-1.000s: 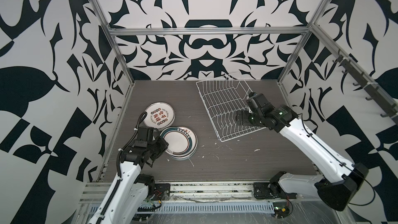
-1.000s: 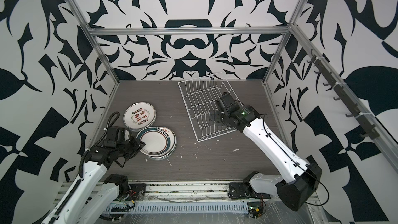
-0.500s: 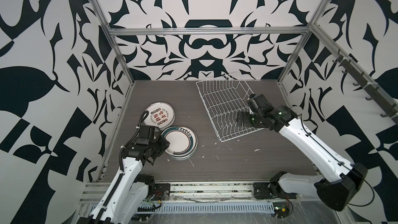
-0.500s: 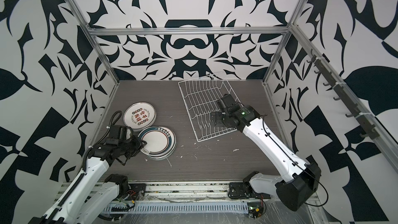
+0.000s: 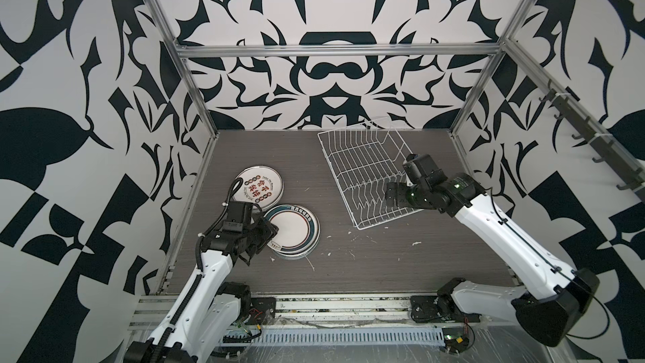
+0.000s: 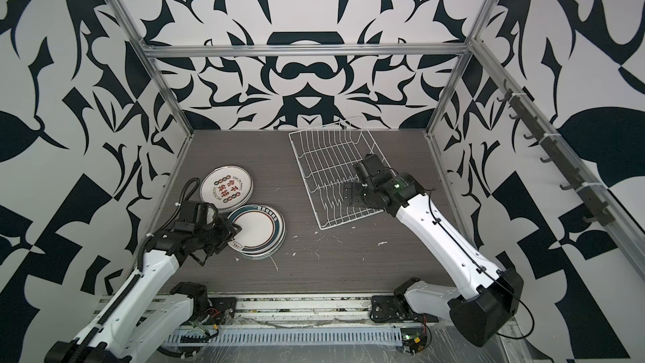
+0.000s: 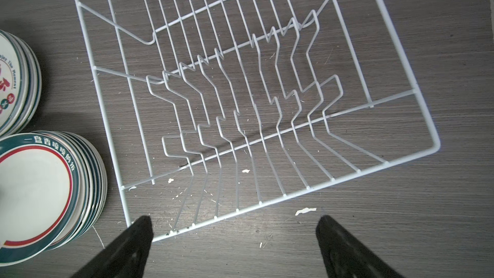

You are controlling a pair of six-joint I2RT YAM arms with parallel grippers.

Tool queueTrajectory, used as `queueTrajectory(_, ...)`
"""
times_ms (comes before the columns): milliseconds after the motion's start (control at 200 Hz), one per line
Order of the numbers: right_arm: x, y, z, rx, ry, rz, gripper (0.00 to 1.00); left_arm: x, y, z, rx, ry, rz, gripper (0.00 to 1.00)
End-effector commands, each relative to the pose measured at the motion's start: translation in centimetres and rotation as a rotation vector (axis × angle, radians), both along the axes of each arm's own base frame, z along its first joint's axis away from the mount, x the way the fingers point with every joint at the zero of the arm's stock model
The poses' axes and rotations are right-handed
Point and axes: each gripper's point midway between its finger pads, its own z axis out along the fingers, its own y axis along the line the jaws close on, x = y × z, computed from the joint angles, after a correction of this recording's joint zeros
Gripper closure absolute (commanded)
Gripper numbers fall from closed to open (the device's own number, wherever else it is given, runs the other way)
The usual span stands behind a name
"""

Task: Unload the plates from the dish rack
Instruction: Place the plate among the plates.

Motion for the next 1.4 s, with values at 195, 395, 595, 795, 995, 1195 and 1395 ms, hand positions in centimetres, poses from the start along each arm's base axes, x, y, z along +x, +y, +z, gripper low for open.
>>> queueTrajectory(195,-0.7,-0.9,0.5,0.000,-0.016,-0.015,0.00,0.2,0.2,0.4,0.020,-0.003,-0.005,0.42)
queueTrajectory(395,-0.5,-0.7,0.5,0.000,-0.012,-0.011,0.00,0.4,0.2,0.4,0.023,0.006,-0.006,0.37)
queueTrajectory(595,-0.4,-0.8,0.4,-0.002,-0.011,-0.013,0.01,0.5,0.0,0.3,0.028,0.017,-0.018,0.23)
queueTrajectory(795,-0.2,-0.9,0.1,-0.015,-0.004,-0.006,0.00,0.5,0.2,0.4,0.038,0.014,-0.019,0.01)
queueTrajectory(995,0.9,-1.2,1.2,-0.023,-0.087,-0.022,0.01,1.6,1.2,2.5,0.094,-0.069,0.003,0.01)
queueTrajectory(1195,3.2,-3.9,2.5,-0.127,-0.242,-0.147,0.01,3.6,5.1,5.9,0.300,-0.214,0.117,0.01)
queueTrajectory(1395,5.0,-7.8,2.9,-0.353,-0.390,-0.276,0.00,5.6,8.8,8.2,0.493,-0.326,0.237,0.01)
